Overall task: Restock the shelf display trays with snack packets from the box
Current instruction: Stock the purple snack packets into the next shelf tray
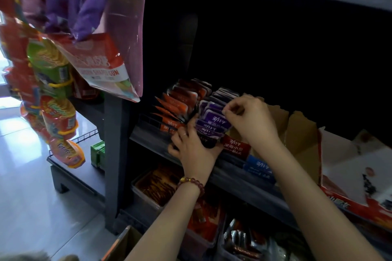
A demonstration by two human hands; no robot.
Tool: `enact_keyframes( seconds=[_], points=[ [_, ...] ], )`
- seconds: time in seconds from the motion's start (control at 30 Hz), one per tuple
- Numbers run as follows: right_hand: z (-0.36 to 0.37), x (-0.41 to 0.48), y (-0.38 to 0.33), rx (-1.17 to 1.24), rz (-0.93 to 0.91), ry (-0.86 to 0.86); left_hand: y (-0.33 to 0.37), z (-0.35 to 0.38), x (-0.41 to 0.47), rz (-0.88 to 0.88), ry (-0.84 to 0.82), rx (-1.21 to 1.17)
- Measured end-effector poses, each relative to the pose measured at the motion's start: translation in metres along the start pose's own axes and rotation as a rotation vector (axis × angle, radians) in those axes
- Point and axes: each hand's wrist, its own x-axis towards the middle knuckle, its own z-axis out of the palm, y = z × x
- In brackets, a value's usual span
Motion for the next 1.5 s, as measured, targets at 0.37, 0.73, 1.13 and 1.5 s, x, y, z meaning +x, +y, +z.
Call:
enact_keyframes(
  seconds=[0.37,0.73,1.13,1.5],
  points=[
    [-0.007,0.007,0.004,0.176,0.259,-0.212,0.000,0.000,0.000,0.001,0.012,-0.009],
    [-0.001,-0.014,0.011,-0.028,-0.013,0.016,0.000,0.000,0.000,-0.002,-0.006,0.010],
    [0.015,0.005,-0.007,-0.086,-0.187,0.043,0.002,-0.001,0.003,-0.047,-0.058,0.020],
    [0.007,-0.003,0.013,0.340,-0.089,-0.054,0.004,-0.003,0.002,-0.044,-0.038,0.074]
  ],
)
